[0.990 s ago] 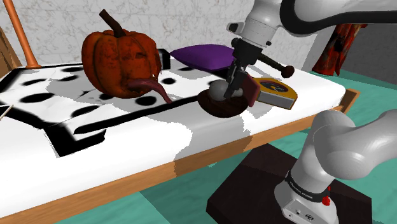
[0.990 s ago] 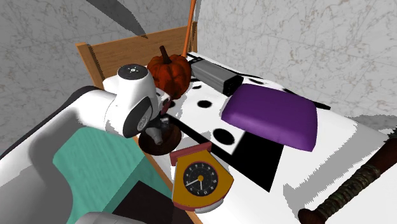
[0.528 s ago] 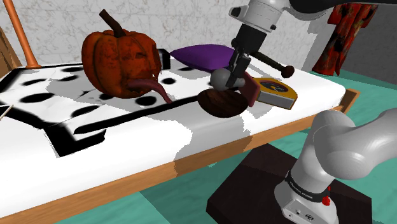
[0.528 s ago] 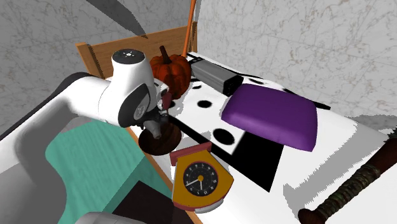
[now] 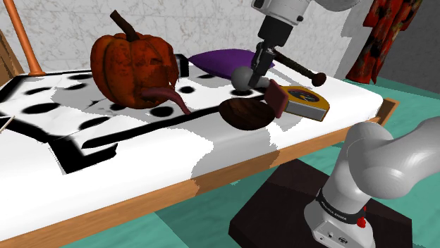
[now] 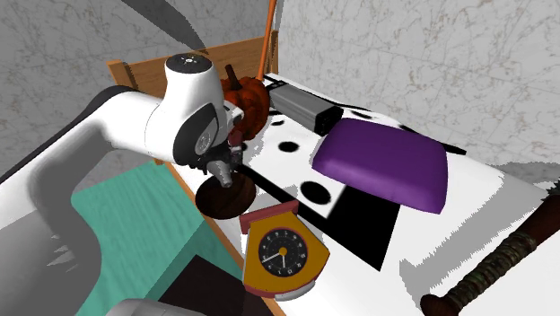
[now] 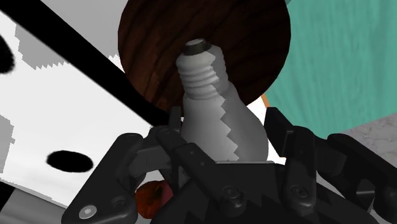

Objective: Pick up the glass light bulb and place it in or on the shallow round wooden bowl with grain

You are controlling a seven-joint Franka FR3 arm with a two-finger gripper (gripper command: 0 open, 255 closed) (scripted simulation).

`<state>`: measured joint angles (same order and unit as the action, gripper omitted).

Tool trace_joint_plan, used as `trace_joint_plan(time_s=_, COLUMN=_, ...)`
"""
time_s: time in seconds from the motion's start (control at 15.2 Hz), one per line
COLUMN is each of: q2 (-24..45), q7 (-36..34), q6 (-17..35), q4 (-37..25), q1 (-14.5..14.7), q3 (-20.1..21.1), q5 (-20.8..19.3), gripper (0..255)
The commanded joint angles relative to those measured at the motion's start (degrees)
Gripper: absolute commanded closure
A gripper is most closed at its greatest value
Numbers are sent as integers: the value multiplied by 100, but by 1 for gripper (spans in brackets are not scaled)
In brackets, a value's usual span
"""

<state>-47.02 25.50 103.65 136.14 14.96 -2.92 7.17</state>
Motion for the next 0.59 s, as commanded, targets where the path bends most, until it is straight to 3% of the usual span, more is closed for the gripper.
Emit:
trace_joint_plan(time_s=0.0, q2=-6, q7=29, q6=119, q4=125, q1=-5, q3=-11, q5=-3, gripper=255)
trace_joint_plan(time_s=0.53, q2=-129, q7=108, q6=678, q4=813, q1=-14, q3=-12, q5=16, gripper=255)
